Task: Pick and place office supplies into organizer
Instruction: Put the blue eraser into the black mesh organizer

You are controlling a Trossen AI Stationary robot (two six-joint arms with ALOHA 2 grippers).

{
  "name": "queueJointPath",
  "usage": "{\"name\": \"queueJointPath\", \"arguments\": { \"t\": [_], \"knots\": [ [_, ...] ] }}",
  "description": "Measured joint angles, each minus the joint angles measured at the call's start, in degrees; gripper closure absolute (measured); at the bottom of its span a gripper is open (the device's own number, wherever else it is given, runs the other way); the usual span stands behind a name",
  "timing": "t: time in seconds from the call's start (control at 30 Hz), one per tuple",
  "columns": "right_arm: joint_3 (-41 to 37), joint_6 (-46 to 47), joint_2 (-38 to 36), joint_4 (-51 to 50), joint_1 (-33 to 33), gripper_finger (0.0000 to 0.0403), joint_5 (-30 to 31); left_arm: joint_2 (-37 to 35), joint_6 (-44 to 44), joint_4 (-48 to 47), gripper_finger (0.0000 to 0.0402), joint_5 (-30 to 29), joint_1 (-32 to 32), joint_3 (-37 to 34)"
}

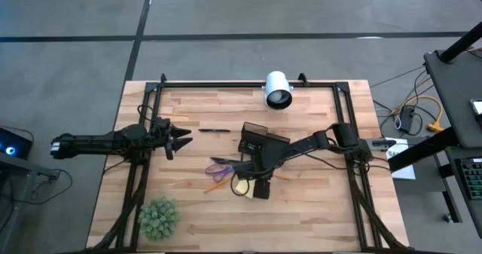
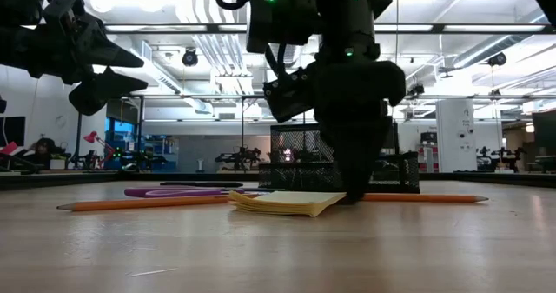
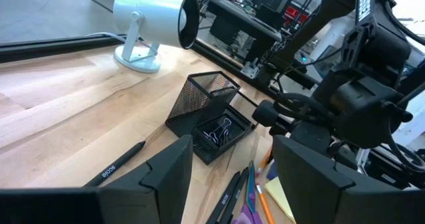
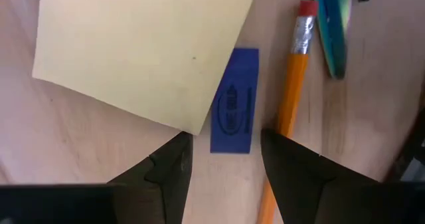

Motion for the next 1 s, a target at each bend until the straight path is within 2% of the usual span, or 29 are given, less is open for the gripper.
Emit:
{"name": "queueJointPath", "arguments": {
  "t": [0.17, 0.43, 0.67, 0.8, 1.0],
  "knots": [
    [-0.68, -0.62, -0.01, 1.24, -0.05, 0.0234, 1.46, 0.01, 0.00, 0.00, 0.0207, 0.00, 0.00, 0.00],
    [-2.42, -7.07, -0.30, 2.41, 0.85, 0.0234, 2.46, 0.05, 0.02, -0.02, 0.0207, 0.00, -0.02, 0.00],
    [-2.86, -8.85, -0.24, 5.66, 1.53, 0.0238, 8.61, 0.07, 0.00, 0.00, 0.0207, 0.00, 0.00, -0.02],
    [-2.71, -9.22, -0.11, 6.94, 1.58, 0.0259, 12.58, 0.04, 0.00, -0.01, 0.0207, 0.01, -0.02, -0.07],
    [-2.81, -9.16, -0.05, 6.72, 1.70, 0.0304, 11.80, -0.09, 0.00, -0.07, 0.0207, 0.02, -0.02, -0.07]
  ]
}}
